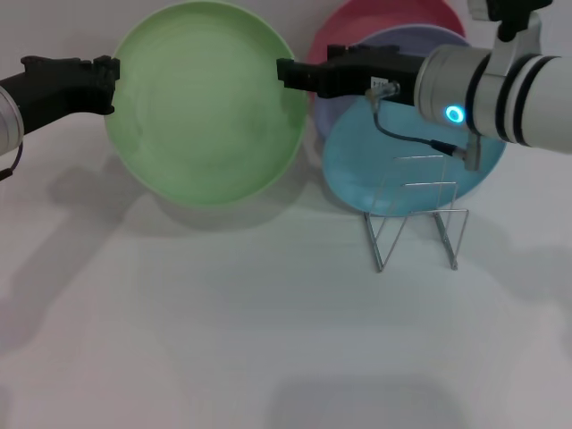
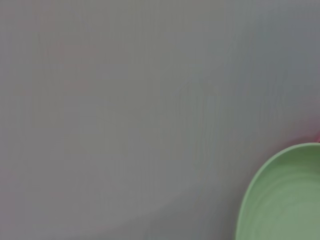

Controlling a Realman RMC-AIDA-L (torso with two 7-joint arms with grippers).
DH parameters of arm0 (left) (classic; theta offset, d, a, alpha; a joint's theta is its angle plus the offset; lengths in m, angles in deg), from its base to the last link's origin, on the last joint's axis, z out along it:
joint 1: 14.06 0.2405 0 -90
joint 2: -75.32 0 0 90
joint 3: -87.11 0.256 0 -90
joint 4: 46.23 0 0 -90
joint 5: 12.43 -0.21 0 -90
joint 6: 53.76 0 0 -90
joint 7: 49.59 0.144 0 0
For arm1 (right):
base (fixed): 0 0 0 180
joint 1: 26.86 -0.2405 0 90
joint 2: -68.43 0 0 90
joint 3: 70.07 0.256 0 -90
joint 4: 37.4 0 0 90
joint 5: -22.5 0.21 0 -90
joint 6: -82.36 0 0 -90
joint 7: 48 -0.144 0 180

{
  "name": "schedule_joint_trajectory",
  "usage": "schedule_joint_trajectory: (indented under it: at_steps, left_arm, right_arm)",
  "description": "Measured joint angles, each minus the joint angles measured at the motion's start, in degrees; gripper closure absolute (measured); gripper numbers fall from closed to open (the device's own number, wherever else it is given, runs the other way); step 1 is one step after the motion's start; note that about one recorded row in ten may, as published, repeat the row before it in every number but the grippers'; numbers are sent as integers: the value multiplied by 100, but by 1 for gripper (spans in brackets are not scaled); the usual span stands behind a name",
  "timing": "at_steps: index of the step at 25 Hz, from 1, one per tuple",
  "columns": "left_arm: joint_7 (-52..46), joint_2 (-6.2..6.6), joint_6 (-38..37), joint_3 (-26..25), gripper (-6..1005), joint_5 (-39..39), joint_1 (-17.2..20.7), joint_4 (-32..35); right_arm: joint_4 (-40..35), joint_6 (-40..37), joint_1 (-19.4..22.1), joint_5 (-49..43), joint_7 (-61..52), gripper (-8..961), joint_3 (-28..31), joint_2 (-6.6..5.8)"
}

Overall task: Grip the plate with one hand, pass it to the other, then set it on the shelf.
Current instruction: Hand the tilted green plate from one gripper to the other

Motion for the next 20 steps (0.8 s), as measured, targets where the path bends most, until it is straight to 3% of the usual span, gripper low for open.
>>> schedule_joint_trajectory:
  at_steps: [6,16,20]
  left_arm:
    - [0,0,0,0,858,0,-21,0]
    - [0,0,17,0,852,-1,-34,0]
    - [0,0,22,0,850,-1,-25,-1]
  right_arm:
    - [-387,-101,-272,0,7,182,1,5]
    - [-435,-178,-294,39,8,205,37,5]
    - [-439,-179,-301,41,12,343,40,3]
